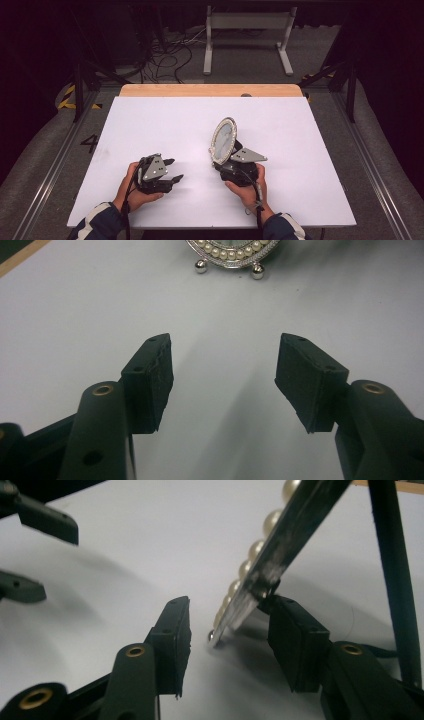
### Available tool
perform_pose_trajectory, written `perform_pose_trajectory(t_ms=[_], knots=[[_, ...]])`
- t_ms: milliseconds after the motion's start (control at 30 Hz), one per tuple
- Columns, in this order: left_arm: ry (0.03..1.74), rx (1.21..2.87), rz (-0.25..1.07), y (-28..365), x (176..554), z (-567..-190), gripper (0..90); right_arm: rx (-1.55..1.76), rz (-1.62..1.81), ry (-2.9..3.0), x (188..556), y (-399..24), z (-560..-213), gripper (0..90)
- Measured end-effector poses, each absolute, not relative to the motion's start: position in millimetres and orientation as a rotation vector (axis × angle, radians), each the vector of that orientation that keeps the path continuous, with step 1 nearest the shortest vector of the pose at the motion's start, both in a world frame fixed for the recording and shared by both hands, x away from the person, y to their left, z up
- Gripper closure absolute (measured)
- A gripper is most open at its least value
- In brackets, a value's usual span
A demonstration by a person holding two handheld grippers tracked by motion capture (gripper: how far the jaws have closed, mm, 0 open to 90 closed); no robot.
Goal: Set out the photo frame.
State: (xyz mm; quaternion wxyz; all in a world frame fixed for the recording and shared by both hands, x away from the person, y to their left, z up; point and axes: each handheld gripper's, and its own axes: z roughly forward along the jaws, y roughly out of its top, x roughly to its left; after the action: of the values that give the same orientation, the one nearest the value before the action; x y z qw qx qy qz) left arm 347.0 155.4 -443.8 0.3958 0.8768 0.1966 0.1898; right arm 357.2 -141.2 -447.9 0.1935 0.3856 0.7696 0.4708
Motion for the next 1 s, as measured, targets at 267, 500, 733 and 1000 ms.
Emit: perform_pose_trajectory(t_ms=[267,500,733,1000], knots=[[0.503,2.236,0.459,153.8,348.0,-447.5,39.1,1.119,1.344,2.094,362.8,-138.9,-447.4,62.9],[0.501,2.247,0.448,152.4,347.5,-449.2,38.7,1.149,1.374,2.064,362.9,-137.5,-450.3,64.8],[0.514,2.232,0.436,154.4,348.2,-449.1,35.3,1.142,1.374,2.105,361.8,-142.9,-448.8,66.0],[0.513,2.238,0.445,154.1,347.5,-448.9,32.9,1.126,1.384,2.142,358.1,-151.7,-448.7,68.3]])
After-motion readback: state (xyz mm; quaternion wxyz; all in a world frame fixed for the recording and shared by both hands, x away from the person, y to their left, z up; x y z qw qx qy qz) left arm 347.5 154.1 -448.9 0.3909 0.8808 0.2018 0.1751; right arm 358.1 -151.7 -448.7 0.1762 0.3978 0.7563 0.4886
